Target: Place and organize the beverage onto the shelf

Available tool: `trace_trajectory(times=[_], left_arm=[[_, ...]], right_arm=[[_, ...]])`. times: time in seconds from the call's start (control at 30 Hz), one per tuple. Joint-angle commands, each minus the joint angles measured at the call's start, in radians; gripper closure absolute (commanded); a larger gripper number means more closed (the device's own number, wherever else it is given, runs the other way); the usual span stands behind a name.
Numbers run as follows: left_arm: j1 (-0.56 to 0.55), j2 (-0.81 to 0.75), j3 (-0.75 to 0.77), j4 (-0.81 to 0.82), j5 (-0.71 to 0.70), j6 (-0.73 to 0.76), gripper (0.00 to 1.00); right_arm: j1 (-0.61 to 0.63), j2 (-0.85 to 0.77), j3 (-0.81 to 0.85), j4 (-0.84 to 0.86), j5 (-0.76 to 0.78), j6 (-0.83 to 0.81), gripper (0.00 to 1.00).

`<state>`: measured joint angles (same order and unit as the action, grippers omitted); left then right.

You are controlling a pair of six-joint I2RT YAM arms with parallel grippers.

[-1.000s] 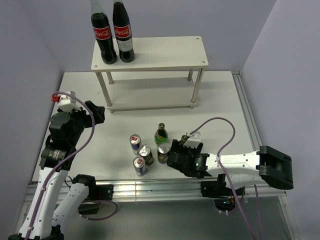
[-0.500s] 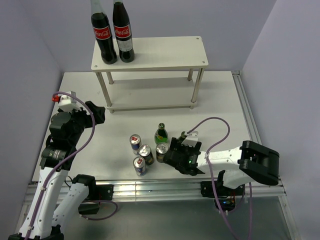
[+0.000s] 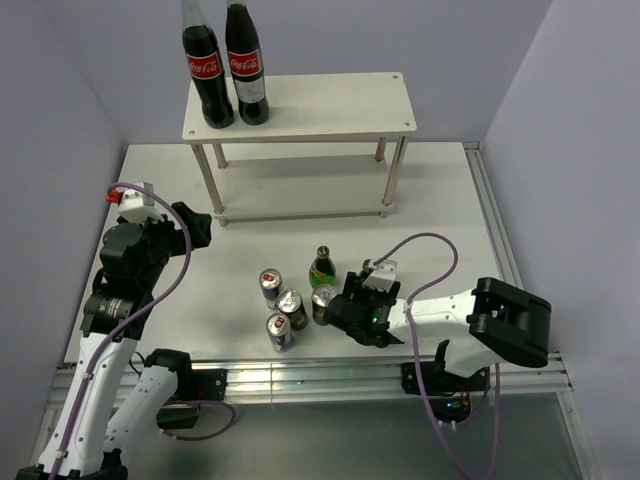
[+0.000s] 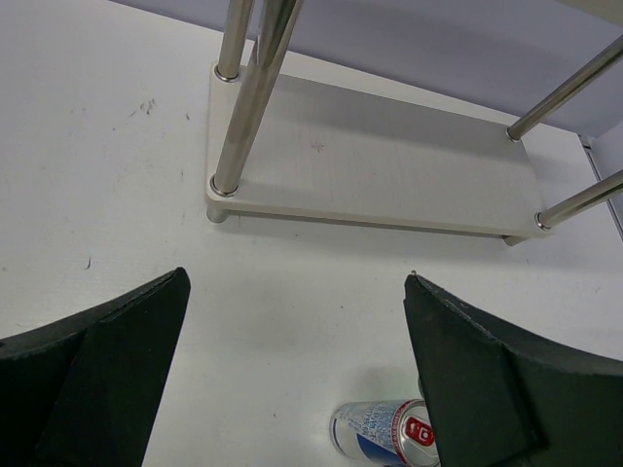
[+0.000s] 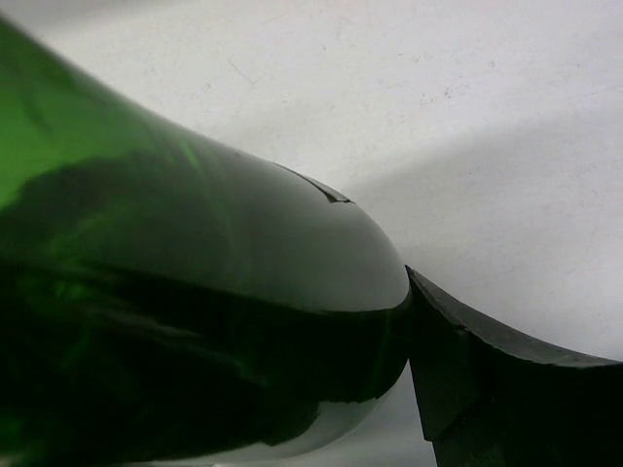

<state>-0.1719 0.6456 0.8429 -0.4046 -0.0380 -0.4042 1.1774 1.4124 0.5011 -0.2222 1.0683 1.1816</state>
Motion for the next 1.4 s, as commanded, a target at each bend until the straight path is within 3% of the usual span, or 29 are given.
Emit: trace_trajectory(times=[0.0,0.1,0.2,0.37,0.5,0.7,0.87,0.97,1.37], left_arm=[[-0.001,-0.012,0.001,0.041,0.018,0.024,0.01],[-0.001,-0.018,-0.001,0.041,0.023,0.028,0.01],[-0.001,-0.02,0.002,0.039,0.026,0.028,0.01],[-0.001,-0.027,0.002,0.038,0.024,0.031,0.01],[-0.001,-0.035,0.002,0.038,0.024,0.033,0.01],[-0.001,-0.04,0.002,0.038,0.021,0.033,0.01],[0.0,-0.047,0.002,0.036,0.021,0.033,0.01],[-0.001,-0.047,0.002,0.036,0.023,0.034,0.01],[-0.001,-0.046,0.001,0.038,0.029,0.033,0.01]], right_arm=[[0.005,-0.059,0.069,-0.11,0.081,0.021,1.0],[0.022,-0.186,0.134,-0.215,0.091,-0.013,1.0],[0.022,-0.335,0.203,-0.243,0.113,-0.146,1.0],[-0.01,-0.481,0.327,-0.053,0.064,-0.581,1.0],[-0.099,-0.465,0.511,0.075,-0.056,-0.9,1.0],[-0.275,-0.291,0.847,0.121,-0.209,-1.124,1.0],[-0.404,-0.101,1.121,0.09,-0.272,-1.237,1.0],[-0.475,0.005,1.276,0.014,-0.31,-1.217,1.0],[-0.68,0.229,1.502,-0.051,-0.422,-1.145,1.0]])
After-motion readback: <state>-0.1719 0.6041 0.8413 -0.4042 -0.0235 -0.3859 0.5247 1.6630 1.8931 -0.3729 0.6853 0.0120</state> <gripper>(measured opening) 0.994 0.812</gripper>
